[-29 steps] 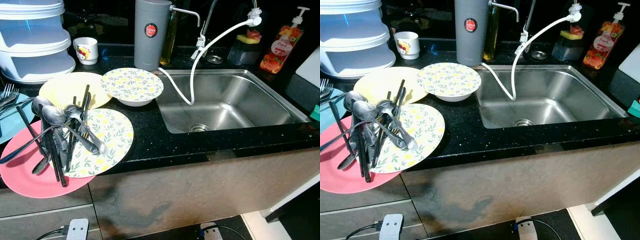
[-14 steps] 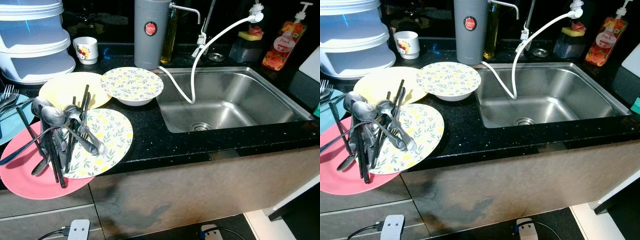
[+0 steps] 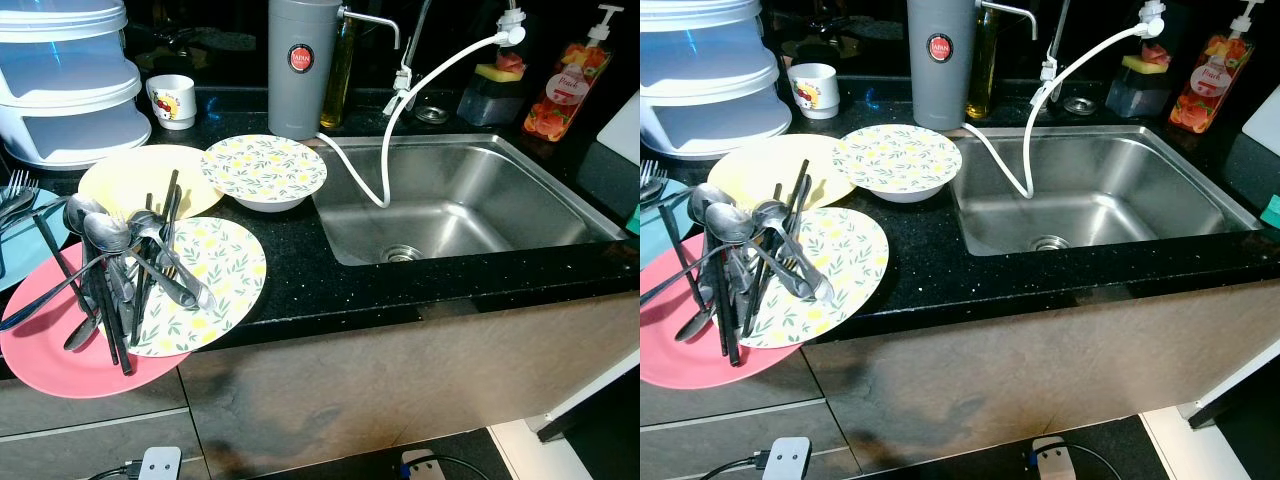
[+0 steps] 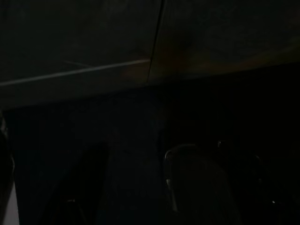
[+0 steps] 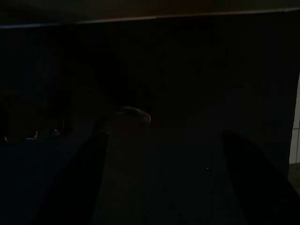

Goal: Kitchen organization

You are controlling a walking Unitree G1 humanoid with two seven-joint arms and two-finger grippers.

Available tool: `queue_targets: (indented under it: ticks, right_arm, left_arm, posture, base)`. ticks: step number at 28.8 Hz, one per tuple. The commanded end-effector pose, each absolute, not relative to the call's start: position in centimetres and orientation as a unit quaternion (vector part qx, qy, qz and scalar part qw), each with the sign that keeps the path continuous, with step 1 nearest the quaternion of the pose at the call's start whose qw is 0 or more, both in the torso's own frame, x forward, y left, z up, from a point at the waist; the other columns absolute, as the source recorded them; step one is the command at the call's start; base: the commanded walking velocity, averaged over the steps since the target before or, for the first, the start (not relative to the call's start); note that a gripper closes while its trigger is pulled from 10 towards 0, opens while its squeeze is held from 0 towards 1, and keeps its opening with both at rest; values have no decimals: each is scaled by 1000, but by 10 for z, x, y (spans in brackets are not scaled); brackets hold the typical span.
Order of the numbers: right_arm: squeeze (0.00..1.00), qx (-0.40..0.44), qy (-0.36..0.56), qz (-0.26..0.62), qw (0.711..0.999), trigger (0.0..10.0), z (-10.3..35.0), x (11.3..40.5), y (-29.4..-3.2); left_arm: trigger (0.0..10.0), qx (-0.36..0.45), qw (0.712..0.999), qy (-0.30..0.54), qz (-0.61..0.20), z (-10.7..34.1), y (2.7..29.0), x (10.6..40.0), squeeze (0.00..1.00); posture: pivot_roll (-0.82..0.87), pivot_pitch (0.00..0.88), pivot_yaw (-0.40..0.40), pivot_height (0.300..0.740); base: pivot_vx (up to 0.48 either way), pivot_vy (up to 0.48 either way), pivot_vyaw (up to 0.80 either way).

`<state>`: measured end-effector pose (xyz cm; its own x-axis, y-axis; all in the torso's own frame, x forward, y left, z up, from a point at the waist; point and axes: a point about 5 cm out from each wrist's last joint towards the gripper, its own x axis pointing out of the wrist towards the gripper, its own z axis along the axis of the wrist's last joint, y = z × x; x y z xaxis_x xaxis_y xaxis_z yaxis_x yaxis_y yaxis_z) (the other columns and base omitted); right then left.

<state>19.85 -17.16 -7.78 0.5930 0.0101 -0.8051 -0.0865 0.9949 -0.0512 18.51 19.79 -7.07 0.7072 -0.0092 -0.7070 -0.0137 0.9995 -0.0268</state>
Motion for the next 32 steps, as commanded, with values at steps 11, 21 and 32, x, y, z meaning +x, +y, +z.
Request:
queue_targets:
  ticks: [11,21,32]
  right_arm:
    - [0,-45,462,29,885,10000,-82,191,-171]
    - [0,-49,460,29,886,10000,-81,192,-175]
    - [0,-47,453,30,890,10000,-78,197,-172]
  left_arm:
    - [10000,-10,922,387,-21,-73,194,184,0]
    - [10000,14,917,397,39,-77,211,173,0]
    - [10000,6,912,409,29,-80,210,168,0]
  posture:
    - [62,114,-58,740]
    - [46,105,-67,740]
    - [51,112,-58,740]
  base:
    - [0,0,0]
    - [0,0,0]
    - [0,0,0]
